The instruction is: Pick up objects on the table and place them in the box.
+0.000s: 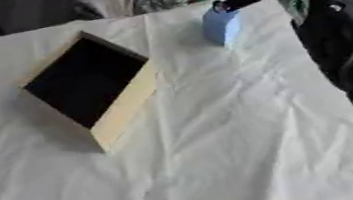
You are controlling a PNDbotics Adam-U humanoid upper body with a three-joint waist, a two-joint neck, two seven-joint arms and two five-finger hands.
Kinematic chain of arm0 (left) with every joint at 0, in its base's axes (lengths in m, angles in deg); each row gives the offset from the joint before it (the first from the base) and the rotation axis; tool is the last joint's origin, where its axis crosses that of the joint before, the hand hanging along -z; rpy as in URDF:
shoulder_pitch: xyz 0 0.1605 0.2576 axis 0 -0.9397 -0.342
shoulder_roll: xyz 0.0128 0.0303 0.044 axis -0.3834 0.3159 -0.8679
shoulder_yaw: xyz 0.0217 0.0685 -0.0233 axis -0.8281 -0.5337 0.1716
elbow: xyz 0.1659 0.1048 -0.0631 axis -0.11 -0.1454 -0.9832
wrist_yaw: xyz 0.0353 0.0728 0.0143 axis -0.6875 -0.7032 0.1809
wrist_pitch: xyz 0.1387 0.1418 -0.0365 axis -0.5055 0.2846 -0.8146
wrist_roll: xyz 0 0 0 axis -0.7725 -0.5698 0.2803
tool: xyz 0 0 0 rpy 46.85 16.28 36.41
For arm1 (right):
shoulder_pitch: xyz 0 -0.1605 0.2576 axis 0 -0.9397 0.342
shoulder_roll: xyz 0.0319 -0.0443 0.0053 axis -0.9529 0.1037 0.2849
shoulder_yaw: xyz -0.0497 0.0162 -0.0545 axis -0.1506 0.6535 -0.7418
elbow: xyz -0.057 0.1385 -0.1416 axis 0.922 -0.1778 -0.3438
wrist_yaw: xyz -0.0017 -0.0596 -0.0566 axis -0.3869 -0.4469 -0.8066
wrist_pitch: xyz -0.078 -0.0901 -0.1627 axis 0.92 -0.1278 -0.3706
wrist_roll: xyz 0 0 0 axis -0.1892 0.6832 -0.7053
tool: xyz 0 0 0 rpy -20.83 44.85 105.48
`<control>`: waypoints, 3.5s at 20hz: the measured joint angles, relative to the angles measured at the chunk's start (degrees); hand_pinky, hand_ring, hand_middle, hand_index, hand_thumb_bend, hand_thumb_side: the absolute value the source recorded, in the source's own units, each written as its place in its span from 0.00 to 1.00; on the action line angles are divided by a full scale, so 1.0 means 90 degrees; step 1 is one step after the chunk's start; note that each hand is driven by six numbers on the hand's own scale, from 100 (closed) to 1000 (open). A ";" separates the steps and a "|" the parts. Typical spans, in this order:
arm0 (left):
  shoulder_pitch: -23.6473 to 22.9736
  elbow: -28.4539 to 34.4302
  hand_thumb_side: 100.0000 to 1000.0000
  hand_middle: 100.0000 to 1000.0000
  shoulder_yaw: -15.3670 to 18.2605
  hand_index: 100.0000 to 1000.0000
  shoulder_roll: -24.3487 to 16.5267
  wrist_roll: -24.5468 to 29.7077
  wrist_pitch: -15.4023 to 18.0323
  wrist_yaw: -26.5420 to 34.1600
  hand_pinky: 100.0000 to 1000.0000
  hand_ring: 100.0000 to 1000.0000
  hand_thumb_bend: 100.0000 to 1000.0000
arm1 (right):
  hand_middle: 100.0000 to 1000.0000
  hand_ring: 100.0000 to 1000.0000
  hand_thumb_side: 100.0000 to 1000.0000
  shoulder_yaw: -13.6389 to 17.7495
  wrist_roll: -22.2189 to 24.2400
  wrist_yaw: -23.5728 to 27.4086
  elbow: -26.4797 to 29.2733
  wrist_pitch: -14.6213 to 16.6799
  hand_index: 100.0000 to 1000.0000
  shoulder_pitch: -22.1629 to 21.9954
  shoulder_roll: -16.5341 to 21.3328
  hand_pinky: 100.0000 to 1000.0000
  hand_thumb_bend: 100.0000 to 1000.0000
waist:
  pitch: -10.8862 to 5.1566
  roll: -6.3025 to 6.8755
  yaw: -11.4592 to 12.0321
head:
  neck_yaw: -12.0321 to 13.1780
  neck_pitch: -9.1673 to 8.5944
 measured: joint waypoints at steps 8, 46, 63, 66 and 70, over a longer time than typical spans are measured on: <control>0.0000 -0.0033 0.01 0.60 0.0008 0.72 0.0048 0.0025 0.0025 -0.0010 0.65 0.59 0.22 | 0.91 0.92 0.81 0.0005 -0.0030 -0.0029 -0.0060 -0.0132 0.99 0.0000 -0.0043 0.89 0.12 | 0.0039 0.0000 0.0017 | -0.0004 -0.0006; 0.0010 -0.0037 0.01 0.59 0.0075 0.70 0.0156 0.0095 0.0014 -0.0020 0.65 0.58 0.19 | 0.37 0.68 0.07 0.0080 -0.1683 -0.0099 -0.0222 -0.1131 0.54 -0.0019 -0.0327 0.76 0.00 | 0.0184 0.0000 0.0074 | -0.0075 -0.0083; 0.0008 -0.0036 0.00 0.59 0.0076 0.70 0.0159 0.0130 -0.0025 -0.0039 0.66 0.58 0.19 | 0.31 0.60 0.05 0.0006 -0.2084 0.0572 0.0404 -0.1292 0.47 0.0079 -0.0360 0.71 0.00 | 0.0182 0.0000 0.0079 | -0.0067 -0.0049; 0.0007 -0.0034 0.00 0.59 0.0075 0.70 0.0159 0.0134 -0.0039 -0.0042 0.66 0.58 0.19 | 0.31 0.59 0.05 -0.0094 -0.1972 0.0860 0.0844 -0.1119 0.47 0.0152 -0.0359 0.71 0.00 | 0.0176 0.0000 0.0088 | -0.0049 0.0013; 0.0006 -0.0031 0.00 0.59 0.0074 0.70 0.0158 0.0124 -0.0059 -0.0044 0.66 0.58 0.19 | 0.30 0.59 0.06 -0.0294 -0.1684 0.1281 0.1459 -0.0957 0.47 0.0166 -0.0364 0.70 0.00 | 0.0163 0.0000 0.0111 | -0.0051 0.0119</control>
